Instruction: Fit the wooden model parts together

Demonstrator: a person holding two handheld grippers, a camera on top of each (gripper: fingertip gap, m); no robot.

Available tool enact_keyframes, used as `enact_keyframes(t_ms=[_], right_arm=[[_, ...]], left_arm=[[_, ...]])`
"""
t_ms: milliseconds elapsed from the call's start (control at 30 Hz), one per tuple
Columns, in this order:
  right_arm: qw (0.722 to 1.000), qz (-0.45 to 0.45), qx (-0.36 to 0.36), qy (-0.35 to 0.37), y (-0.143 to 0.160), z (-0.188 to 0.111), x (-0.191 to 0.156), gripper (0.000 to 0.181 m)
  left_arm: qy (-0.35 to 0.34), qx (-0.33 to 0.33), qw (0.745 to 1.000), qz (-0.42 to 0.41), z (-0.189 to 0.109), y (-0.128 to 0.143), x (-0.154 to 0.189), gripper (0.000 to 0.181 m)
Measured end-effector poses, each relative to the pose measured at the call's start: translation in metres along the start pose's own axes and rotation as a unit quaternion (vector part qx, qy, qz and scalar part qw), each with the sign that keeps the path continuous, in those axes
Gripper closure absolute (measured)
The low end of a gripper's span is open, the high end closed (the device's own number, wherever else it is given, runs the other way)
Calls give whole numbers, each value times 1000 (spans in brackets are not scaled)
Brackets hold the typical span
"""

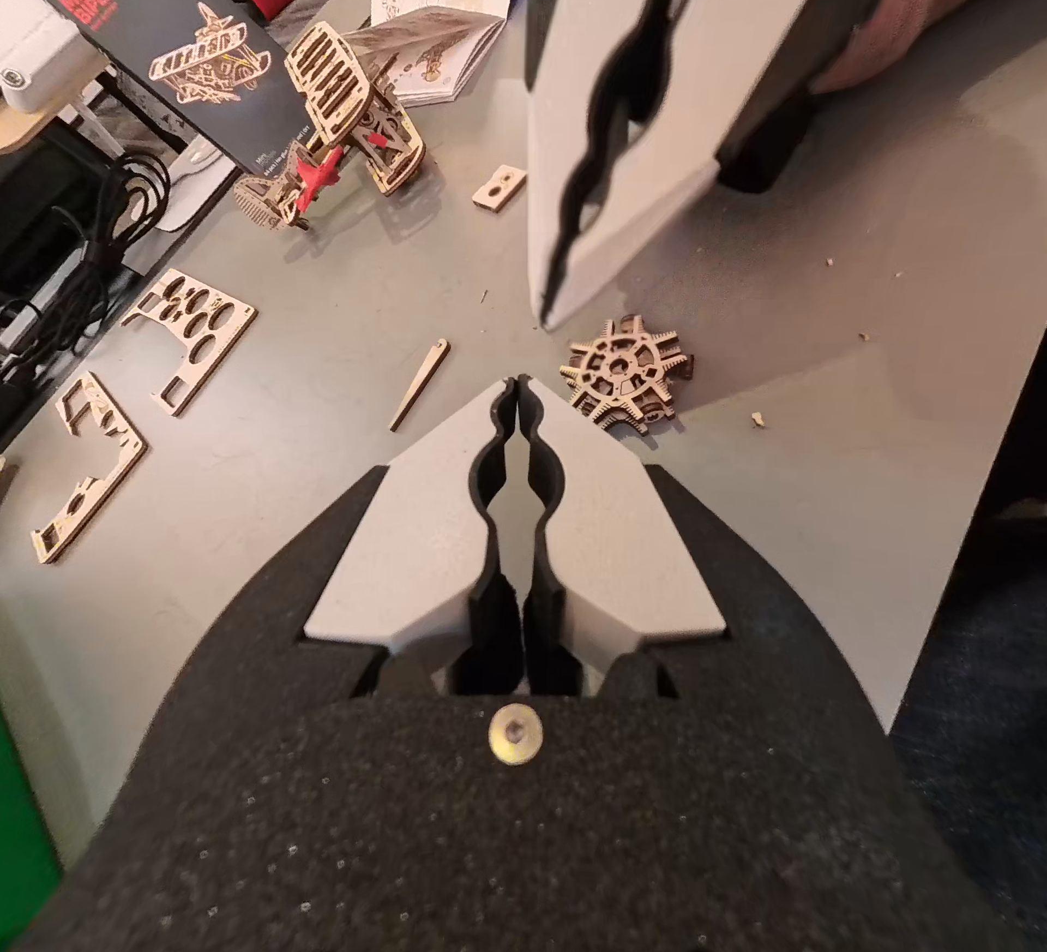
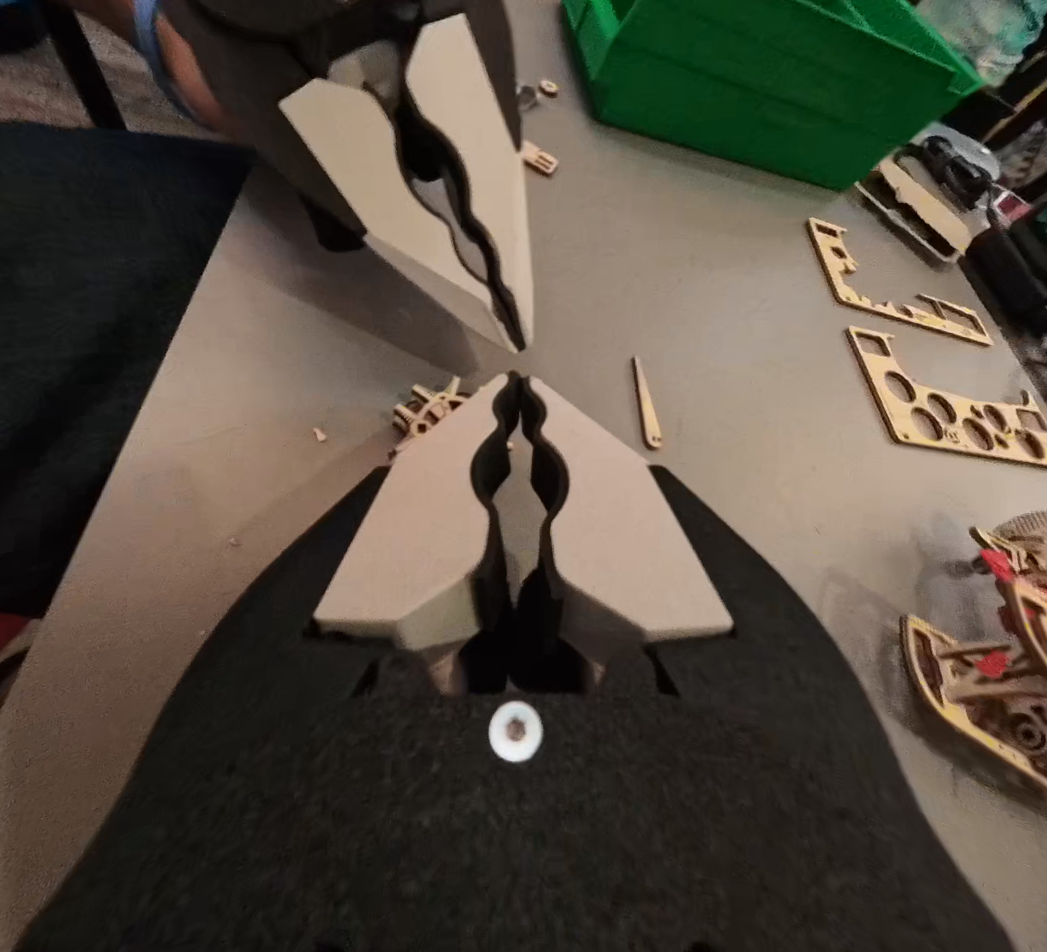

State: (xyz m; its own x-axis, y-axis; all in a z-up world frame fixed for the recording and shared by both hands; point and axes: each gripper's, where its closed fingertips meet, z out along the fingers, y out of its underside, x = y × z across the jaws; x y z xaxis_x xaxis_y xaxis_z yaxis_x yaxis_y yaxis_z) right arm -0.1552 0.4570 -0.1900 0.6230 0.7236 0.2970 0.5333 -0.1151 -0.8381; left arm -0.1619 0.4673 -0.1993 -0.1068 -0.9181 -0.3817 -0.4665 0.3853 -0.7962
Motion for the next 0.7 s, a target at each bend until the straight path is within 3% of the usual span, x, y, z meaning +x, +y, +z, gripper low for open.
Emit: enact_keyframes(t_ms=[300, 367, 567, 700], right_arm=[[999, -32, 8, 28, -6, -2, 2, 181], [997, -40, -65, -10, 22, 15, -14, 180], [997, -43, -60, -11, 18, 14, -13, 181], [1000, 8, 3, 12, 0, -1, 6, 181]], left_arm=[[-1, 0, 1000, -2, 0, 0, -1, 181], [-1, 3, 1000, -5, -1, -1, -1, 181], [-1, 1, 1000, -2, 0, 0, -1, 181], [0, 2, 1000, 0, 0, 0, 0, 181]])
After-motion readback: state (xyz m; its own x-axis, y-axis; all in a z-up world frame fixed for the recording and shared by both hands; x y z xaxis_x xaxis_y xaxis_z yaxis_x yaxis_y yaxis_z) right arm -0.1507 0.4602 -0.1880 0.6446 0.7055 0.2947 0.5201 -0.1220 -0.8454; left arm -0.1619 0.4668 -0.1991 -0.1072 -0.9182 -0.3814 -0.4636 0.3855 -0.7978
